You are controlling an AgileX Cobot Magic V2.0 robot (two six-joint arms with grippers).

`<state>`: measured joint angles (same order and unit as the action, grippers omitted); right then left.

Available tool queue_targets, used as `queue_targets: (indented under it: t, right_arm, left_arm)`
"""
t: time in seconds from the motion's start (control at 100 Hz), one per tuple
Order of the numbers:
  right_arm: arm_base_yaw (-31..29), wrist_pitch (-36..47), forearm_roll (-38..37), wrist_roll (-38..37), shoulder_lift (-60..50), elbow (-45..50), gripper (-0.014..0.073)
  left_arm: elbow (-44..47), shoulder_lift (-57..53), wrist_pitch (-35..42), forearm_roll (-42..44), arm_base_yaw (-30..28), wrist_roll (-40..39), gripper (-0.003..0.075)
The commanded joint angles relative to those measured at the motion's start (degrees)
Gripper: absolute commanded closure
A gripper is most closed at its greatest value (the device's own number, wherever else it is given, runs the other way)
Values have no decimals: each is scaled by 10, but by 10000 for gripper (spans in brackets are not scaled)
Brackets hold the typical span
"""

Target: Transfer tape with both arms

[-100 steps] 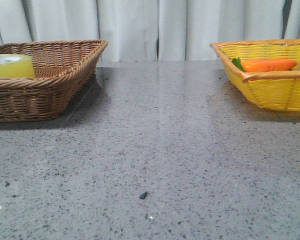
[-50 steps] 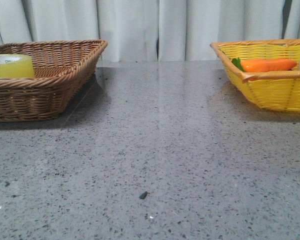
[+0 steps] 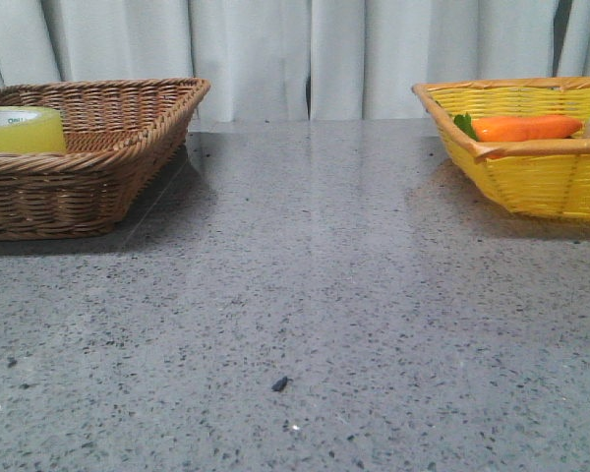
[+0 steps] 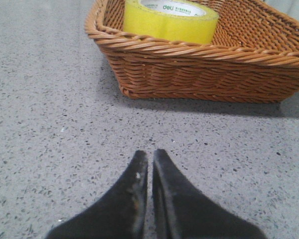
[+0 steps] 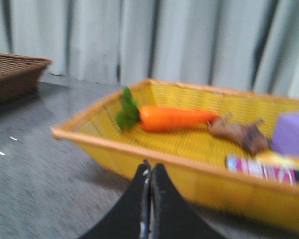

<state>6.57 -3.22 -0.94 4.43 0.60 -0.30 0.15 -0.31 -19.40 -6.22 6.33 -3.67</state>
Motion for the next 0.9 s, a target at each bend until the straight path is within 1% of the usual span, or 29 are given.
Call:
queue_targets:
  t: [0.0, 0.03, 0.13, 0.15, 0.22, 0.89]
  right_arm:
    - [-32, 42, 9, -1, 5, 16, 660]
    - [-37, -4, 9, -1, 5, 13, 660]
    - [-38, -57, 9, -1, -7, 21, 660]
    - [-38, -93, 9, -1, -12, 21, 660]
    - [-38, -155, 9, -1, -24, 21, 660]
    - [-37, -143, 6, -1, -24, 21, 660]
  left_arm:
    - [5, -17, 20, -1, -1, -7, 741]
    - [5, -17, 20, -1, -1, -7, 741]
    - [5, -17, 20, -1, -1, -7, 741]
    - [5, -17, 20, -1, -1, -7, 741]
    - [5, -17, 20, -1, -1, -7, 741]
    - [5, -17, 20, -1, -1, -7, 741]
